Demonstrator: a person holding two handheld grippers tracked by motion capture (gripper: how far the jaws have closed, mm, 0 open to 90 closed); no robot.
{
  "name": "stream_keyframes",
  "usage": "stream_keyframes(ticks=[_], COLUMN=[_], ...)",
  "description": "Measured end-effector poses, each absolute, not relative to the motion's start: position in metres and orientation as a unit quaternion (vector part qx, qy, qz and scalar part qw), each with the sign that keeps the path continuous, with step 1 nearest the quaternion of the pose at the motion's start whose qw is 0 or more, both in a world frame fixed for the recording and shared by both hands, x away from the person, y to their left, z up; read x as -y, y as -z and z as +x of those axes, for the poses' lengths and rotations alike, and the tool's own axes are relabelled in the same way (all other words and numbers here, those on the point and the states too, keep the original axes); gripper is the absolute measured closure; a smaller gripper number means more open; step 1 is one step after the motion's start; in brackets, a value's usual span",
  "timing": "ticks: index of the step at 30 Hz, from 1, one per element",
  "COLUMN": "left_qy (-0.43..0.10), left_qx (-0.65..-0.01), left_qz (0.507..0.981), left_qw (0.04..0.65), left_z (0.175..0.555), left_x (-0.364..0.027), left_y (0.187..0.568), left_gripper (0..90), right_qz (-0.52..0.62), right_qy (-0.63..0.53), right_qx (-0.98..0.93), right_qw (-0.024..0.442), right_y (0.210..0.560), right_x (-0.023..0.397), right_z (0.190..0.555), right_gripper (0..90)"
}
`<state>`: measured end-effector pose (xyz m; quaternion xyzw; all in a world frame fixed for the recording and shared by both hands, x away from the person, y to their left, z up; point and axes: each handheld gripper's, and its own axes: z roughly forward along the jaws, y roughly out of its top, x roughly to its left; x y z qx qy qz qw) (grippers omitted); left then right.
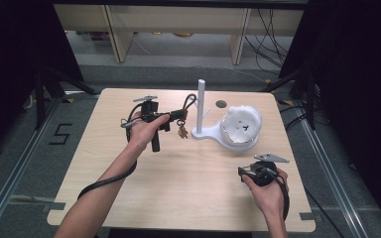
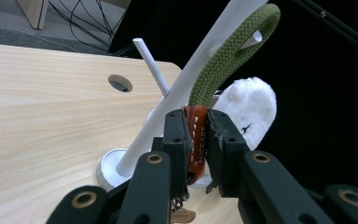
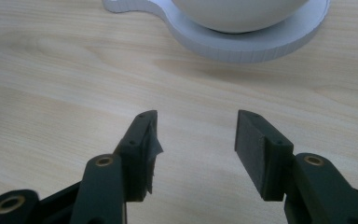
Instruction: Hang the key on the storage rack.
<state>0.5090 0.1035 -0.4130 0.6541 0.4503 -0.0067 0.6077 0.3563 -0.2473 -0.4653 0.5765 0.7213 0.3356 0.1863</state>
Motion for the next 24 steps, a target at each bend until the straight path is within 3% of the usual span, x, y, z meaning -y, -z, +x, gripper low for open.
stream_keyframes(ticks=[24], left_qy=[-0.049], left_qx=[-0.433], left_qz=[0.689], left_qw=[0.579], left_z=[0.509], left_x=[-0.088], left_y=[0.417], left_gripper=[74.5], right_qz=[0.574], right_qy=[-0.340], right_qx=[-0.722], right_qw=[0.181], right_y=[0.466], right_x=[0.248], right_z=[0.355], right_gripper=[49.8])
